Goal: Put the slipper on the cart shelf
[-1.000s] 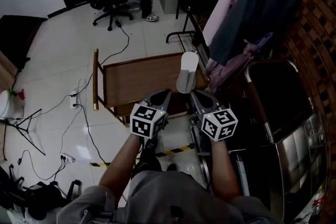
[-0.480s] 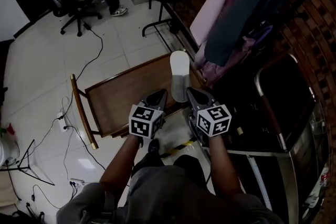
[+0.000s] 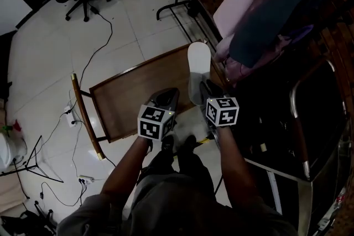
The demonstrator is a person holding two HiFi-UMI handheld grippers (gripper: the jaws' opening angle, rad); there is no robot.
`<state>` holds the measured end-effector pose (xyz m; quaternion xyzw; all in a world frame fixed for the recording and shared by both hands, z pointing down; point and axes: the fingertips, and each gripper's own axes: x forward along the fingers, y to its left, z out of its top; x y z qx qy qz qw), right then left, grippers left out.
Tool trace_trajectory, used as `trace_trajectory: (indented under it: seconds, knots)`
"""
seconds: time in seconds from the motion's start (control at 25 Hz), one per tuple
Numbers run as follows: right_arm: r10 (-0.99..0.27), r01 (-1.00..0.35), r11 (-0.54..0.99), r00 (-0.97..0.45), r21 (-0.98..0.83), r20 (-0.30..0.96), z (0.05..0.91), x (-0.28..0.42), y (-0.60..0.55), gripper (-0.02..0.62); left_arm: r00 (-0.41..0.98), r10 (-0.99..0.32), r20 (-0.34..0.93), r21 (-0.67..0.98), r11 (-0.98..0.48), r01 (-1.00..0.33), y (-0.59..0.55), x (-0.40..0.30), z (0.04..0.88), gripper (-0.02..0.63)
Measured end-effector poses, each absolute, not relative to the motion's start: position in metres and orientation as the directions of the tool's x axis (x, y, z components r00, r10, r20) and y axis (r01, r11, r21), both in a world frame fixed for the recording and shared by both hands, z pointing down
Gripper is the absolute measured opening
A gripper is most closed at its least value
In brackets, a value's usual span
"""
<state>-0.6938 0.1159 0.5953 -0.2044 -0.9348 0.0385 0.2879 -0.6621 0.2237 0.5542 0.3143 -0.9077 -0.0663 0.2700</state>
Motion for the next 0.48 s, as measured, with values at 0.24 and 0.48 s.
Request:
trace_trajectory:
  seconds: [0.24,0.48]
  knots:
    - [0.358,0.331,0.930,-0.715,-0.161,0.600,0.647,-0.735,0.114,0.112,-0.663,-0.583,0.469,0.302,0.812,-0.500,0.233,-0.681,0.566,0.008]
    - [0.317,0.295,0.944,-0.674,-0.151,0.667,0.681,-0.749,0.113,0.117,-0.684,-0.559,0.469,0.302,0.829,-0.470,0.245,-0.686,0.568,0.008]
